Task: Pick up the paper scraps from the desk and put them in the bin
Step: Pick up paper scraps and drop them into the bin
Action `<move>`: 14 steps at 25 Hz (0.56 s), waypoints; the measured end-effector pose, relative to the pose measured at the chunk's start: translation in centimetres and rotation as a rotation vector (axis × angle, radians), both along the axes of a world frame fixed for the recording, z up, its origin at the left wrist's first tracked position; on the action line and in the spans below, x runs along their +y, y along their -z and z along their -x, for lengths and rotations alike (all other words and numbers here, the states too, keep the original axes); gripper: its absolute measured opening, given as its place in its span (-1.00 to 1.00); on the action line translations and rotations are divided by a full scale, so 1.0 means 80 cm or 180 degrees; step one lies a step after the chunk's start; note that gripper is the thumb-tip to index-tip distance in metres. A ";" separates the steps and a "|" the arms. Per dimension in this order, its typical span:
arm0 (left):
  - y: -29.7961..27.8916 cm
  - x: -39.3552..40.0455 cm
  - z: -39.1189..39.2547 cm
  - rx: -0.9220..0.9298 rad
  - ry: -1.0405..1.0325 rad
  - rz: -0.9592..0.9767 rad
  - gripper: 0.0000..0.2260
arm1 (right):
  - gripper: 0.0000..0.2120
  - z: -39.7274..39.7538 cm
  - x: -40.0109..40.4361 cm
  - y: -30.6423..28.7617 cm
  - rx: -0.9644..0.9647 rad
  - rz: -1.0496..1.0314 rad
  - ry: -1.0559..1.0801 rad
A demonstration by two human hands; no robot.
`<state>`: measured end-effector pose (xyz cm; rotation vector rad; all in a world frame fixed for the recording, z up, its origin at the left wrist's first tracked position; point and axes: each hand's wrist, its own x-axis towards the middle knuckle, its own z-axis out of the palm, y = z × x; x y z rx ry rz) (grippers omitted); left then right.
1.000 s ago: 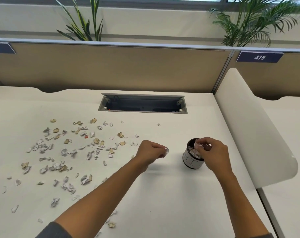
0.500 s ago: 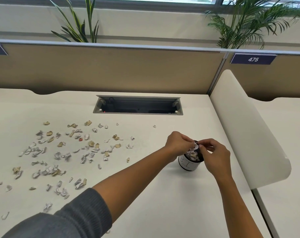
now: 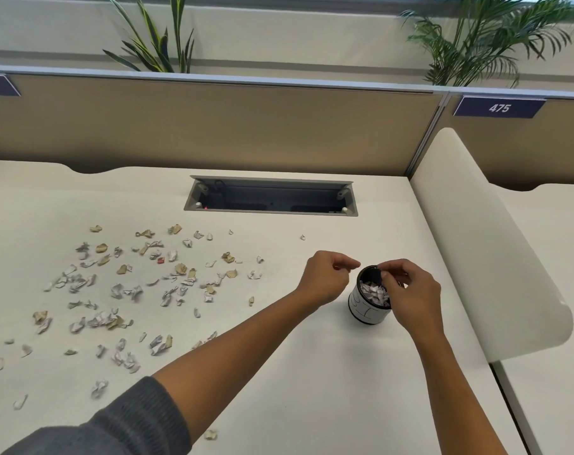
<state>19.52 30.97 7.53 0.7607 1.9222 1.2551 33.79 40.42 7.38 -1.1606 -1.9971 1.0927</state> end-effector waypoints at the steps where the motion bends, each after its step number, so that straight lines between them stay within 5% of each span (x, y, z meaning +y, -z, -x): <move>1: 0.009 -0.012 0.007 0.0340 0.0006 0.0033 -0.64 | -0.82 0.004 -0.002 -0.001 0.0026 0.0012 -0.0034; 7: 0.074 -0.079 0.080 0.1956 0.0465 0.0945 -0.65 | -0.79 0.030 -0.025 -0.001 0.0139 0.0042 -0.0314; 14: 0.102 -0.096 0.131 0.2587 0.1014 0.1702 -0.46 | -0.81 0.100 -0.055 0.015 -0.0100 -0.0036 -0.0978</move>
